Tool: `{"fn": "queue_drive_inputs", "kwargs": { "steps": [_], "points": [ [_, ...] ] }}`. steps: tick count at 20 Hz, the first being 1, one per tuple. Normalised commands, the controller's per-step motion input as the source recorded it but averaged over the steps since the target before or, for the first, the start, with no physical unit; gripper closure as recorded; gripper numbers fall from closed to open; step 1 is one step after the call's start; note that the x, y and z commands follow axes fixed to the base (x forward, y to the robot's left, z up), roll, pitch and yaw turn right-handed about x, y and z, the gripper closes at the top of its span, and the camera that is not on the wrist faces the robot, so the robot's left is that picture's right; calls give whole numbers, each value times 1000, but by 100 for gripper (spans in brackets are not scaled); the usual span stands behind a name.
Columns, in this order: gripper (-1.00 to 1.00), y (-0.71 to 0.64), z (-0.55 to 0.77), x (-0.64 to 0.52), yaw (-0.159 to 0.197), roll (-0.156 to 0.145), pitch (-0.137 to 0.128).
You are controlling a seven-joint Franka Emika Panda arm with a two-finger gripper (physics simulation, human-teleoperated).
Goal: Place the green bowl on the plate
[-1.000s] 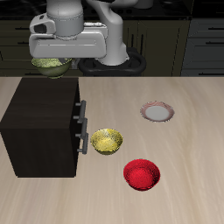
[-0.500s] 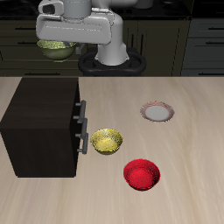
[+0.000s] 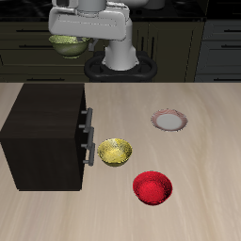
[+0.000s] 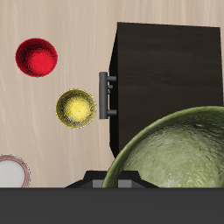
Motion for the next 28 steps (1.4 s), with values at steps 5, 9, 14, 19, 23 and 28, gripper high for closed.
{"fn": "queue_drive_inputs", "kwargs": {
  "steps": [5,9,14,19,23,28],
  "points": [
    [100,151,18,-372,15,-9,-8],
    [100,110,-9,-254,-33,-37,-7],
    [100,171,-102,-194,-2,8,8],
    [100,160,-145,-172,-20,-11,-7],
    [100,268,-166,-121,-6,-19,3],
    [100,315,-229,-91,11,27,34]
  ]
}}
